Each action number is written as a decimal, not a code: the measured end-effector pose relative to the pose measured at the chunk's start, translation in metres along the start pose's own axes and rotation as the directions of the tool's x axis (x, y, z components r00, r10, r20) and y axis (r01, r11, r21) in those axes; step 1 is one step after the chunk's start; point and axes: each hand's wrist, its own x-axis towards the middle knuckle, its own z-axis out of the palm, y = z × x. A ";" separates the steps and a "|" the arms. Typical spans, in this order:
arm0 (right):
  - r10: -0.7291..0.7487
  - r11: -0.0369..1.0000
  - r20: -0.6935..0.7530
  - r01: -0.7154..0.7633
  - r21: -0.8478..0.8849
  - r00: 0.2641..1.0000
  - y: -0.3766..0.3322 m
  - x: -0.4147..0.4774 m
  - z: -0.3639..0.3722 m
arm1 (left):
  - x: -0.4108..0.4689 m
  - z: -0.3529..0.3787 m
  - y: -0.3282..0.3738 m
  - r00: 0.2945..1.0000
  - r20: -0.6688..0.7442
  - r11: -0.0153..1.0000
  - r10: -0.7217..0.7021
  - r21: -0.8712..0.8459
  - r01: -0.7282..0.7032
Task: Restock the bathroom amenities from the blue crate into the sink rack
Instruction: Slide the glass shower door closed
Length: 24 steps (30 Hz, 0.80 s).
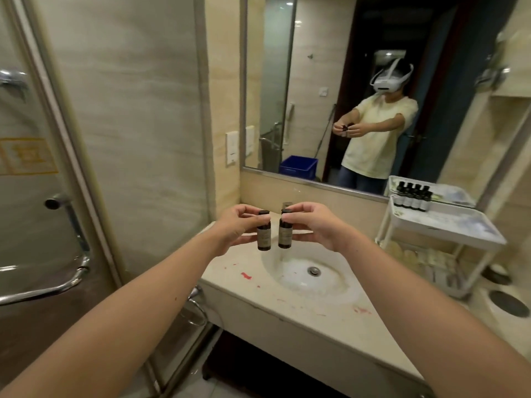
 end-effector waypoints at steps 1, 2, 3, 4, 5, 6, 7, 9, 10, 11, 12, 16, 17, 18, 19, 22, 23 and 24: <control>0.005 1.000 -0.023 -0.005 0.001 1.000 0.003 -0.002 -0.009 | 0.005 0.008 0.000 1.000 0.019 1.000 0.000 0.004 0.000; 0.010 1.000 -0.041 -0.010 0.001 0.999 0.006 -0.004 -0.016 | 0.009 0.015 -0.001 0.999 0.038 1.000 0.001 0.008 -0.002; 0.017 1.000 -0.060 -0.016 0.005 0.998 0.009 -0.006 -0.023 | 0.013 0.023 -0.001 0.998 0.061 1.000 0.000 0.014 -0.001; 0.023 1.000 -0.081 -0.022 0.010 0.996 0.012 -0.009 -0.032 | 0.019 0.031 -0.001 0.996 0.085 1.000 -0.005 0.023 0.003; 0.030 0.999 -0.100 -0.029 0.019 0.995 0.015 -0.010 -0.040 | 0.024 0.040 -0.002 0.994 0.107 0.999 -0.009 0.031 0.006; 0.040 0.999 -0.120 -0.036 0.030 0.992 0.018 -0.012 -0.048 | 0.030 0.048 -0.002 0.992 0.127 0.999 -0.011 0.036 0.007; 0.050 0.998 -0.143 -0.044 0.042 0.988 0.021 -0.014 -0.056 | 0.036 0.057 -0.003 0.989 0.146 0.999 -0.014 0.035 0.009; 0.066 0.996 -0.194 -0.055 0.064 0.979 0.024 -0.016 -0.072 | 0.049 0.075 -0.004 0.982 0.187 0.999 -0.020 0.040 0.012; 0.072 0.996 -0.219 -0.057 0.074 0.973 0.025 -0.017 -0.080 | 0.056 0.084 -0.004 0.977 0.213 0.998 -0.020 0.055 0.009; 0.077 0.995 -0.242 -0.058 0.081 0.967 0.026 -0.018 -0.087 | 0.063 0.092 -0.003 0.971 0.240 0.997 -0.020 0.071 0.003; 0.081 0.994 -0.266 -0.060 0.088 0.961 0.025 -0.018 -0.094 | 0.071 0.100 -0.001 0.963 0.269 0.996 -0.020 0.085 -0.003; 0.096 0.992 -0.355 -0.060 0.111 0.930 0.023 -0.017 -0.118 | 0.102 0.126 0.006 0.922 0.386 0.995 -0.004 0.089 -0.033; 0.097 0.991 -0.380 -0.056 0.118 0.920 0.023 -0.016 -0.124 | 0.109 0.132 0.008 0.913 0.408 0.995 -0.001 0.091 -0.040; 0.097 0.991 -0.404 -0.049 0.126 0.910 0.023 -0.016 -0.129 | 0.116 0.137 0.009 0.905 0.425 0.994 0.001 0.096 -0.046; 0.097 0.990 -0.424 -0.044 0.134 0.900 0.023 -0.015 -0.133 | 0.123 0.143 0.011 0.899 0.438 0.993 0.002 0.102 -0.052; 0.106 0.989 -0.479 -0.041 0.144 0.872 0.026 -0.014 -0.143 | 0.142 0.157 0.010 0.880 0.476 0.991 0.006 0.118 -0.070; 0.110 0.988 -0.498 -0.040 0.150 0.860 0.028 -0.013 -0.146 | 0.147 0.160 0.010 0.871 0.491 0.991 0.004 0.115 -0.070; 0.115 0.987 -0.516 -0.038 0.157 0.849 0.029 -0.013 -0.149 | 0.152 0.164 0.009 0.861 0.509 0.992 0.000 0.112 -0.066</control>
